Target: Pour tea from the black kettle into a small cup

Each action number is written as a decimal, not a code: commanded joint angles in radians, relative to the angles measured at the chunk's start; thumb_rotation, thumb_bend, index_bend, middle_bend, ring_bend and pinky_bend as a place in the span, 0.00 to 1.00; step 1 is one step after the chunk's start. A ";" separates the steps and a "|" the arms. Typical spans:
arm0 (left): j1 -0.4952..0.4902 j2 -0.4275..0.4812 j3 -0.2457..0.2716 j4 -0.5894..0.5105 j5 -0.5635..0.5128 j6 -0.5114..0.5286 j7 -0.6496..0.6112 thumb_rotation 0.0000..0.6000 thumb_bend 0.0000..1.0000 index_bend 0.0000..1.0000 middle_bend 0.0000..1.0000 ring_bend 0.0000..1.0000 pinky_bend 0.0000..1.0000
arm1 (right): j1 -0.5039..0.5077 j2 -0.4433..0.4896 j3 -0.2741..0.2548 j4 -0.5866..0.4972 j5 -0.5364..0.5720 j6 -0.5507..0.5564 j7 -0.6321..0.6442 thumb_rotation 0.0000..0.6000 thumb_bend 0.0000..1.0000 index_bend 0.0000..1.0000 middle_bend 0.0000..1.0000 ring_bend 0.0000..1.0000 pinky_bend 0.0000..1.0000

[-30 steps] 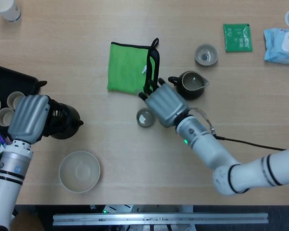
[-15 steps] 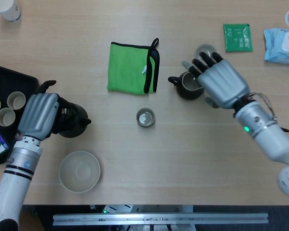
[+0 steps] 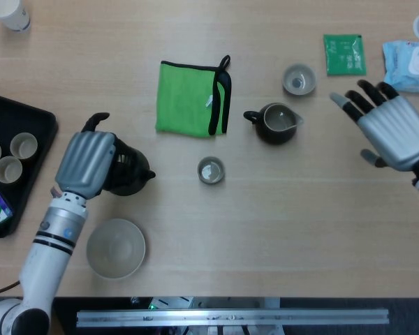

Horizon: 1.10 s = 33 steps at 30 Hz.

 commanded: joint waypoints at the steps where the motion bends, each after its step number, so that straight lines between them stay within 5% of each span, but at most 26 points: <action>1: -0.017 -0.021 -0.008 0.000 -0.017 -0.002 0.028 0.99 0.38 1.00 1.00 0.95 0.14 | -0.039 0.024 -0.023 0.004 -0.044 0.007 0.028 1.00 0.20 0.10 0.19 0.10 0.20; 15: -0.061 -0.112 -0.016 0.055 -0.041 0.023 0.122 1.00 0.38 1.00 1.00 0.95 0.14 | -0.182 0.004 -0.056 0.093 -0.186 0.035 0.108 1.00 0.20 0.10 0.19 0.10 0.20; 33: -0.093 -0.202 -0.017 0.114 -0.046 0.045 0.186 1.00 0.38 1.00 1.00 0.95 0.14 | -0.365 -0.020 -0.029 0.167 -0.325 0.193 0.158 1.00 0.20 0.10 0.19 0.10 0.20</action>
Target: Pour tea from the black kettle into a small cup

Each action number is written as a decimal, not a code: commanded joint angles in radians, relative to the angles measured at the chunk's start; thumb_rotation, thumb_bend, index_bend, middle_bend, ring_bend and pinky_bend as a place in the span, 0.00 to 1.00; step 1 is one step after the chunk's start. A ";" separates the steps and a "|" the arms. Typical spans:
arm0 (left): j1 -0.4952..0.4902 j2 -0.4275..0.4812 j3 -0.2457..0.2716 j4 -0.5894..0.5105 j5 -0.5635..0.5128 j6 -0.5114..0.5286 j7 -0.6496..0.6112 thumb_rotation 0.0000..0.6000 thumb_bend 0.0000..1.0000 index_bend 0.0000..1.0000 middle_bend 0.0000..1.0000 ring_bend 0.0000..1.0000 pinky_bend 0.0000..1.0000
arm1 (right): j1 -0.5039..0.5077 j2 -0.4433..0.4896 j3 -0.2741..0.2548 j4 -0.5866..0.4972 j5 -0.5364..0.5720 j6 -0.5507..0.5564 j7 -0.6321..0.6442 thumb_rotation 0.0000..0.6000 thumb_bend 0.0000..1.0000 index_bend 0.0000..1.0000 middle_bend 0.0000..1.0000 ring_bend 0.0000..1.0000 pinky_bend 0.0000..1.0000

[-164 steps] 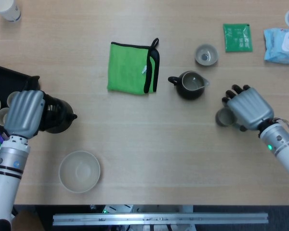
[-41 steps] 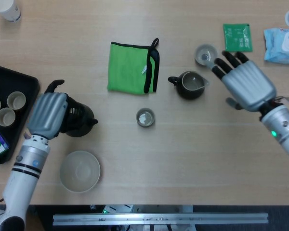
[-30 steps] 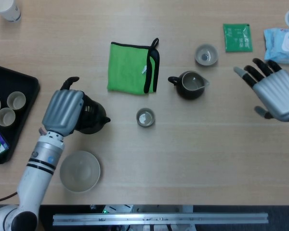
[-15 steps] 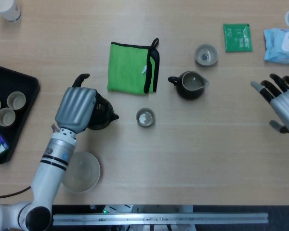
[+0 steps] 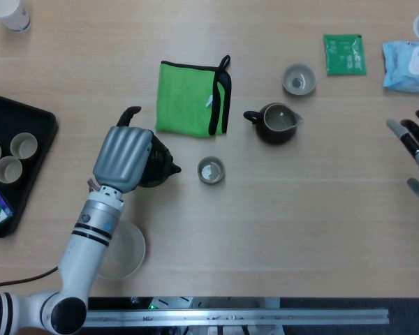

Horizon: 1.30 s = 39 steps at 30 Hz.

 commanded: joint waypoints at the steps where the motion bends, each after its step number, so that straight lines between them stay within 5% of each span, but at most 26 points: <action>1: -0.005 -0.016 -0.002 0.009 -0.001 0.005 0.011 1.00 0.38 1.00 1.00 0.95 0.14 | -0.025 0.001 0.009 0.011 -0.012 0.016 0.017 1.00 0.20 0.10 0.19 0.10 0.20; 39: -0.121 -0.202 -0.070 0.148 -0.142 -0.001 0.167 1.00 0.38 1.00 1.00 0.94 0.14 | -0.135 0.036 0.078 0.067 -0.029 -0.054 0.154 1.00 0.20 0.10 0.19 0.10 0.20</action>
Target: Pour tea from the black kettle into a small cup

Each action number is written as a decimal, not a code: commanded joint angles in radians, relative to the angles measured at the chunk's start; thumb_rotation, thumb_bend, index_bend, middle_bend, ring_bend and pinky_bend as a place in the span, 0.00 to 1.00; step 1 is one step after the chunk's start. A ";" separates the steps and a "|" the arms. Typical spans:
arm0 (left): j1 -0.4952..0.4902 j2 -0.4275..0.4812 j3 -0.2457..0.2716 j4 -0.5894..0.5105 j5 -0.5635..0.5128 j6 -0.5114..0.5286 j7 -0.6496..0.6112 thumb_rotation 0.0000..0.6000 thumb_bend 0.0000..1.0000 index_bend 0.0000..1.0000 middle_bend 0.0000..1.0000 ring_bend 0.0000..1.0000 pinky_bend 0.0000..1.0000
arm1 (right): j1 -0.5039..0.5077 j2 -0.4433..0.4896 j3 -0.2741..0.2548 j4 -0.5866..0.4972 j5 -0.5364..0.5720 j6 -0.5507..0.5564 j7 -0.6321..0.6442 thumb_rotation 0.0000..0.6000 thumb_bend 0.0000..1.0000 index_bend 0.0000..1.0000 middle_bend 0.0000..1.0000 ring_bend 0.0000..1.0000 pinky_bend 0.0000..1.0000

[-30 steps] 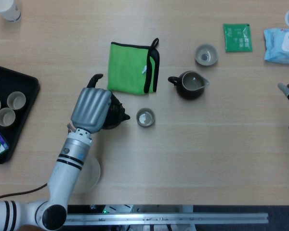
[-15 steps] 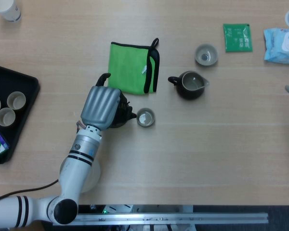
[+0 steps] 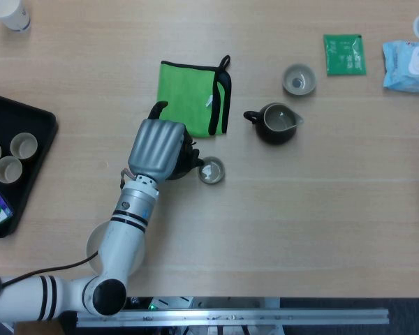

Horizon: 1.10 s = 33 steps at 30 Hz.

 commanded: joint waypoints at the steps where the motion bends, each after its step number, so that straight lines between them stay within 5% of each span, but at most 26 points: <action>1: -0.010 -0.015 0.001 0.012 -0.001 0.009 0.016 1.00 0.38 1.00 1.00 0.94 0.14 | -0.004 0.003 0.004 0.002 -0.001 -0.006 0.009 1.00 0.20 0.10 0.19 0.10 0.20; 33: -0.018 -0.110 0.080 0.127 0.135 0.096 0.166 1.00 0.38 1.00 1.00 0.94 0.14 | -0.037 0.027 0.043 -0.001 -0.024 -0.030 0.087 1.00 0.20 0.10 0.19 0.10 0.20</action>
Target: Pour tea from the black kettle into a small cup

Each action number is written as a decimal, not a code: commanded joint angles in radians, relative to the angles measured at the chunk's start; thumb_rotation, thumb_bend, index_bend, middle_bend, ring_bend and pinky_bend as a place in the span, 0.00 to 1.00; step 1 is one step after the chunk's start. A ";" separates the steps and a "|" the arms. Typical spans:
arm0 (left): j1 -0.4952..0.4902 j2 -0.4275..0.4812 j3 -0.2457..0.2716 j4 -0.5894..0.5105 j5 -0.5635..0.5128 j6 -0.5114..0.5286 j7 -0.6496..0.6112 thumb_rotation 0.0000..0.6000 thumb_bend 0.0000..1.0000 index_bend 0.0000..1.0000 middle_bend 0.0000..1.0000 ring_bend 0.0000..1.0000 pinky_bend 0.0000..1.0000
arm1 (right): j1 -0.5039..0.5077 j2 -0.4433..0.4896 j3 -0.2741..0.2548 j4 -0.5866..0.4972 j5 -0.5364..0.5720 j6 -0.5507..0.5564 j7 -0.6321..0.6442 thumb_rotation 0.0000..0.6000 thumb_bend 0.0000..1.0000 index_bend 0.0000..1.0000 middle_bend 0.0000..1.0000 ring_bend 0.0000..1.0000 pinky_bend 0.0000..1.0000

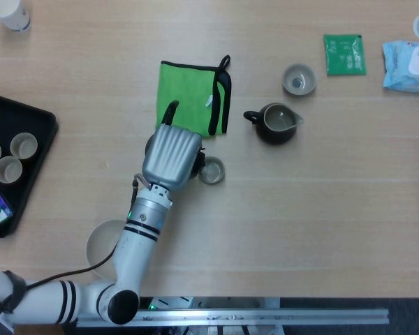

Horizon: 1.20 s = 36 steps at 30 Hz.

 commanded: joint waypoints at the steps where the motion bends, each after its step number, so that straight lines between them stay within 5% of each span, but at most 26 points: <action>1: 0.001 -0.005 0.004 0.004 0.011 0.006 0.012 1.00 0.38 1.00 1.00 0.94 0.14 | -0.002 0.001 0.002 0.000 -0.002 0.000 0.006 1.00 0.20 0.10 0.19 0.10 0.20; 36: 0.021 -0.022 0.013 0.012 0.091 0.005 0.076 1.00 0.38 1.00 1.00 0.94 0.14 | -0.023 0.002 0.022 0.015 -0.014 -0.007 0.038 1.00 0.20 0.10 0.19 0.10 0.20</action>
